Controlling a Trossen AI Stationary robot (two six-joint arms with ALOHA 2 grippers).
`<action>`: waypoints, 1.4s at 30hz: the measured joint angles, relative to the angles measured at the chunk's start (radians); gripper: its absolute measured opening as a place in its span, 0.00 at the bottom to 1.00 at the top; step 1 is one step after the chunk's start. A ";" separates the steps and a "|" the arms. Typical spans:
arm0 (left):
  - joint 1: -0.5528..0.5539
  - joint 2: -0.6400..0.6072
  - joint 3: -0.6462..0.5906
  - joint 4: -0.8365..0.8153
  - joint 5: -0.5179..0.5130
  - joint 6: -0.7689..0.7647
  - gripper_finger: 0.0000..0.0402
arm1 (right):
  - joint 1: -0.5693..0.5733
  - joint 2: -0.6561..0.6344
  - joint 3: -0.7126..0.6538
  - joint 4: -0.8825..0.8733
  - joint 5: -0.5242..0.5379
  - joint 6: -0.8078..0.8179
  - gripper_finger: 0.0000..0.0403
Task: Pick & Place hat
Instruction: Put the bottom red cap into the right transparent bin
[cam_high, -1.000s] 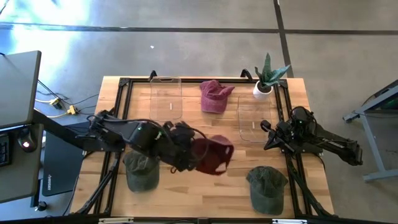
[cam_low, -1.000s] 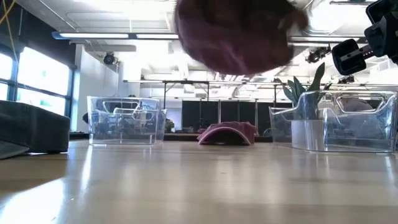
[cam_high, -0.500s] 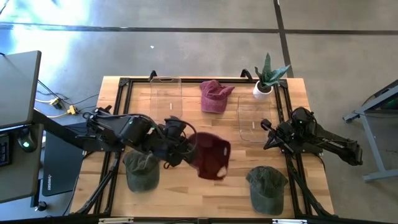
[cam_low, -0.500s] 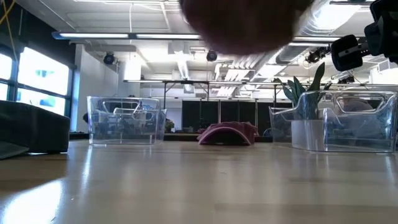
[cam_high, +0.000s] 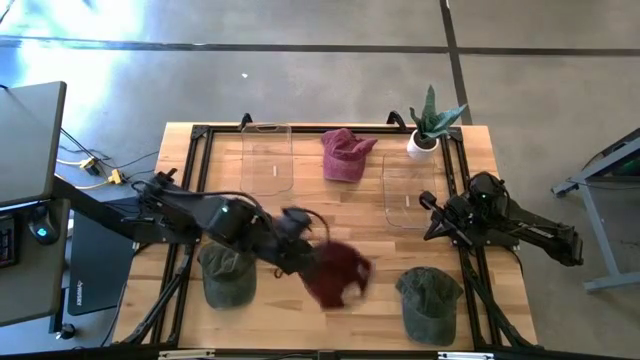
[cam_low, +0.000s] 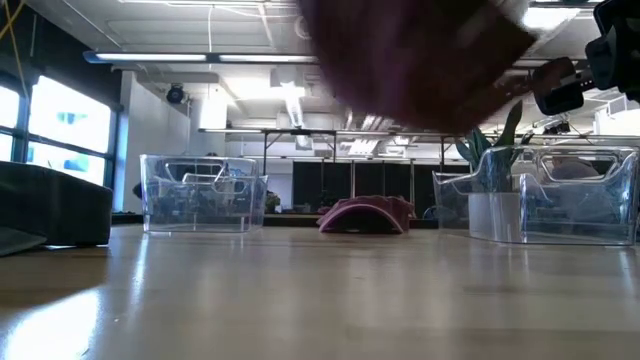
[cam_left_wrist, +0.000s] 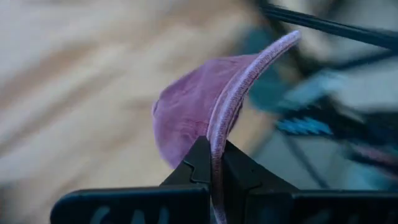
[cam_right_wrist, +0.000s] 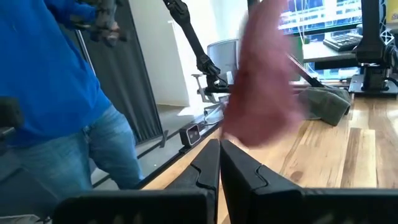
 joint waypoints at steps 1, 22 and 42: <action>0.000 0.001 -0.032 0.097 0.038 0.048 0.00 | 0.000 0.000 0.000 0.000 0.000 -0.009 0.02; 0.082 -0.545 -1.081 1.057 0.026 0.260 0.00 | 0.000 0.001 0.000 0.351 0.624 0.812 0.02; 0.080 -1.118 -1.415 1.208 -0.262 0.487 0.00 | 0.208 0.361 0.302 0.536 1.121 0.878 0.00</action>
